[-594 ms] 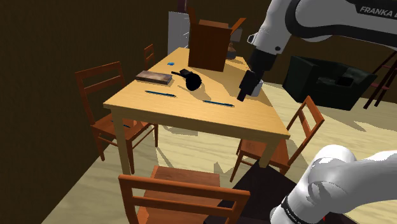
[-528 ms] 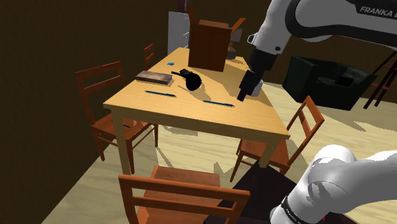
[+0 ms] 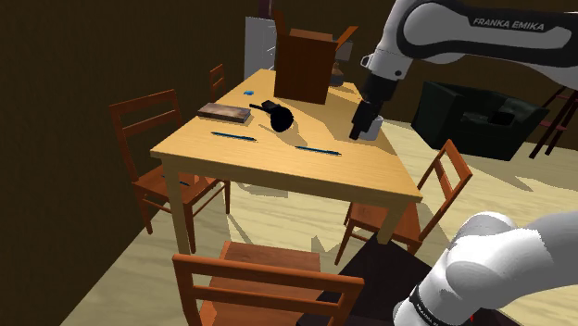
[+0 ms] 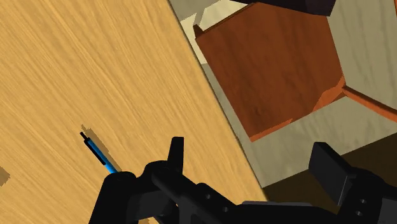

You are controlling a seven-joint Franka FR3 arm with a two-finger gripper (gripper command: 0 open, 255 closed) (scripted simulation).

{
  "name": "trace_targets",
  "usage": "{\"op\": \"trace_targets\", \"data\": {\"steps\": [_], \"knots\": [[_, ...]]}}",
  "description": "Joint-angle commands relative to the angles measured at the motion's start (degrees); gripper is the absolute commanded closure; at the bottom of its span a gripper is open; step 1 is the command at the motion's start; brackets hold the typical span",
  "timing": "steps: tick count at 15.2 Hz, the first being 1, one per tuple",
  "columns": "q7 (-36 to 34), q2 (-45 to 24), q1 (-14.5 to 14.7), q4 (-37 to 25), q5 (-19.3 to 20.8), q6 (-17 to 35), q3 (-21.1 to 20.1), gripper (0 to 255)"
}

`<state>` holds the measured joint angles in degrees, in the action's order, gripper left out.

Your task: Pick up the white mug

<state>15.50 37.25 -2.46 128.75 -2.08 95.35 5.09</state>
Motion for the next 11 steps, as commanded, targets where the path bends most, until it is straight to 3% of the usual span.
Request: {"op": "trace_targets", "data": {"steps": [1,11], "knots": [[2.4,-2.5,-0.7,-1.2,1.2,0.9,2.0,0],[13.9,-17.2,-3.4,-11.1,4.4,4.2,11.5,0]]}}
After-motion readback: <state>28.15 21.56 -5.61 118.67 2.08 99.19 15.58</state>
